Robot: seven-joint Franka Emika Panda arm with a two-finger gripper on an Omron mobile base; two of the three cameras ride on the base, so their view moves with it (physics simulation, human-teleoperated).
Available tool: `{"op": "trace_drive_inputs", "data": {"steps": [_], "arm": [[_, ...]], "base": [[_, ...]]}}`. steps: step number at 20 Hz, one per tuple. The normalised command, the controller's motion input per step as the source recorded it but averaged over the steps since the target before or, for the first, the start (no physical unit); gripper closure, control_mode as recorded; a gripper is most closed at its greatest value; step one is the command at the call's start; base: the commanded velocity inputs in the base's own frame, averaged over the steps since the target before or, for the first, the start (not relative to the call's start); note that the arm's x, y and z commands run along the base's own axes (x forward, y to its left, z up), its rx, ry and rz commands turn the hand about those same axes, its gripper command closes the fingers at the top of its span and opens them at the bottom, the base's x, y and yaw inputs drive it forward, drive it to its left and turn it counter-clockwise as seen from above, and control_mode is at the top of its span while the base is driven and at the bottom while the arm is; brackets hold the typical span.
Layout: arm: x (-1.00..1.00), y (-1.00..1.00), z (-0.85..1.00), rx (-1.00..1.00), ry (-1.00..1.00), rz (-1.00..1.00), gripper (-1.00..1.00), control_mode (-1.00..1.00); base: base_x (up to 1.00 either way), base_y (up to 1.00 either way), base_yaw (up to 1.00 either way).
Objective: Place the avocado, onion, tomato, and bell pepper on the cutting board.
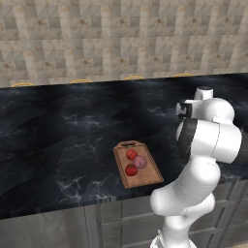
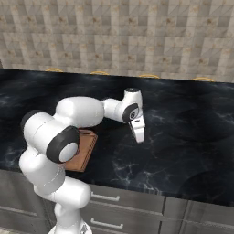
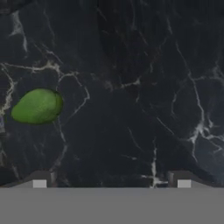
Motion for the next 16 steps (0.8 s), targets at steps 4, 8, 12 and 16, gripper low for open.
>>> {"op": "trace_drive_inputs", "data": {"steps": [4, 8, 12, 16], "arm": [[0.83, -0.34, -0.01, 0.03, 0.00, 0.17, -1.00, -1.00], [0.48, -0.18, -0.17, 0.00, 0.00, 0.12, -1.00, -1.00], [0.02, -0.02, 0.00, 0.00, 0.00, 0.01, -1.00, -1.00], [0.28, 0.14, -0.22, 0.00, -0.02, 0.00, -1.00, -1.00]], "base": [[0.00, 0.00, 0.00], [0.00, 0.00, 0.00], [0.00, 0.00, 0.00], [0.00, 0.00, 0.00]]}}
